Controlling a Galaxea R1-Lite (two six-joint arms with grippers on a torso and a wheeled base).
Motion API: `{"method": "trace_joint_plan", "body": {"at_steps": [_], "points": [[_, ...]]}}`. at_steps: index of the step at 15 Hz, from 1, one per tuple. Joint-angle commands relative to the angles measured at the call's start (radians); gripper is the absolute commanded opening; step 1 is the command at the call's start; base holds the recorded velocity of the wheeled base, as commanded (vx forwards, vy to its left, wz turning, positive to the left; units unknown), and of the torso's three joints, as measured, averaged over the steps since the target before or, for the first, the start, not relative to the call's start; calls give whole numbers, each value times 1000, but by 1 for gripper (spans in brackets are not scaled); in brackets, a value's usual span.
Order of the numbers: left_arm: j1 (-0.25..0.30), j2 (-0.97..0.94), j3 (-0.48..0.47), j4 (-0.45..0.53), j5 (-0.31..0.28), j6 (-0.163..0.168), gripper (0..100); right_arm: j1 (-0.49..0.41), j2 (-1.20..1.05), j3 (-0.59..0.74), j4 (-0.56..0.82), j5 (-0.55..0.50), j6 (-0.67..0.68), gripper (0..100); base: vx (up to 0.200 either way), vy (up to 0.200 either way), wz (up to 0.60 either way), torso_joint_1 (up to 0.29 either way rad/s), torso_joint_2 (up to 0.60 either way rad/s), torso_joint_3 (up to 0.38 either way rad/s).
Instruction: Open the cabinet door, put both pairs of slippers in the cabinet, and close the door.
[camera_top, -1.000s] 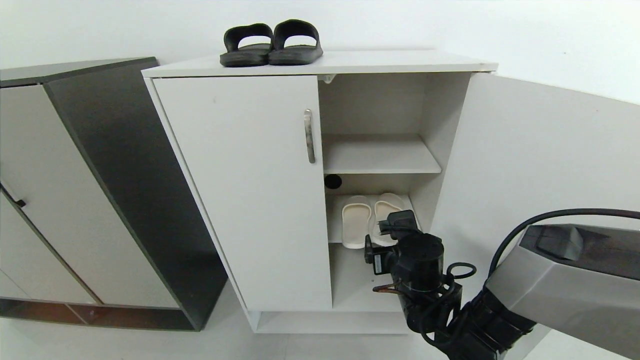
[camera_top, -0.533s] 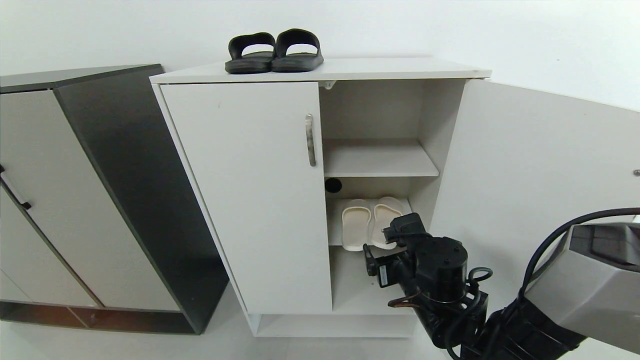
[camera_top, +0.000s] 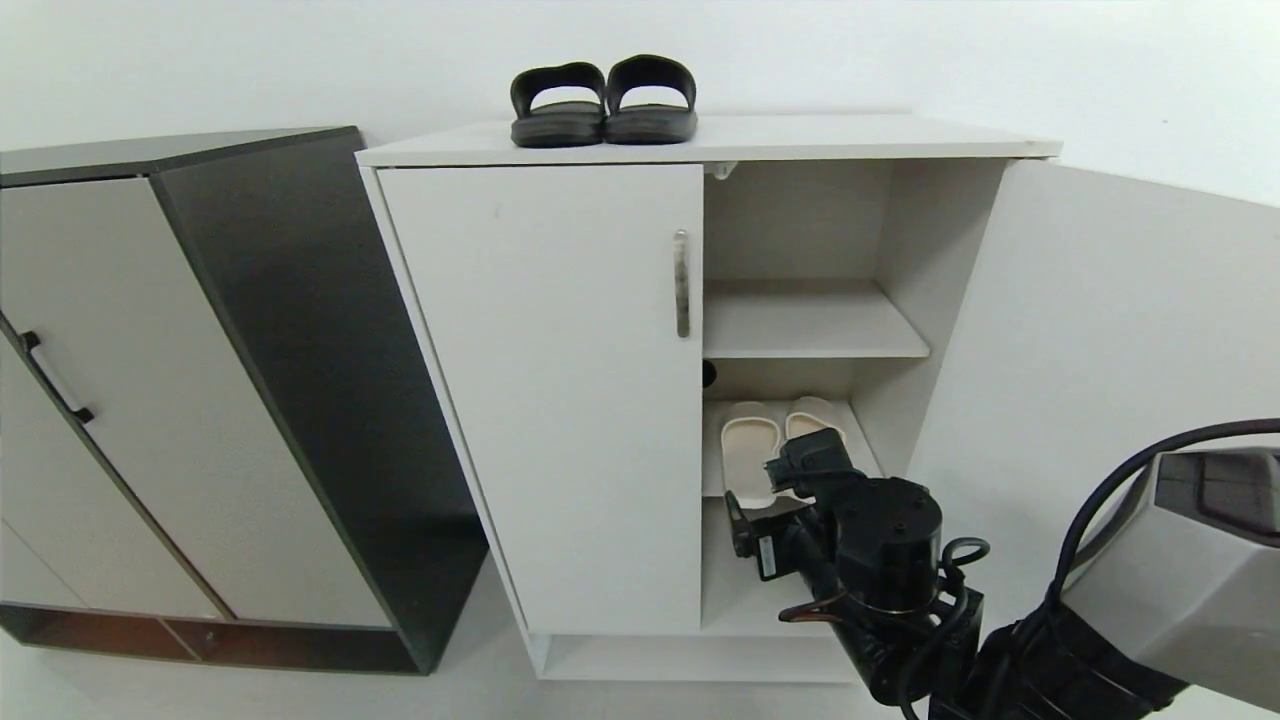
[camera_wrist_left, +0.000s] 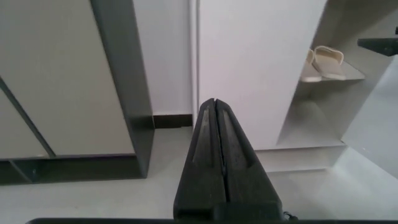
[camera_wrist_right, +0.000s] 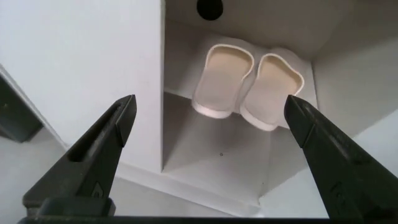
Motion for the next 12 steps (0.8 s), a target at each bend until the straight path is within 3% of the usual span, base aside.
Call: {"method": "trace_joint_plan", "body": {"at_steps": [1,11,12], "points": [[0,2,0,0,0,-1,0,1,1,1,-1,-1,0,100,0,200,0,7,2,2],[0,2,0,0,0,12,0,-18,14,46,-89,46,-49,100,0,200,0,0,1,2],[0,2,0,0,0,15,0,-18,14,46,-87,46,-49,100,0,0,0,0,0,0]]}}
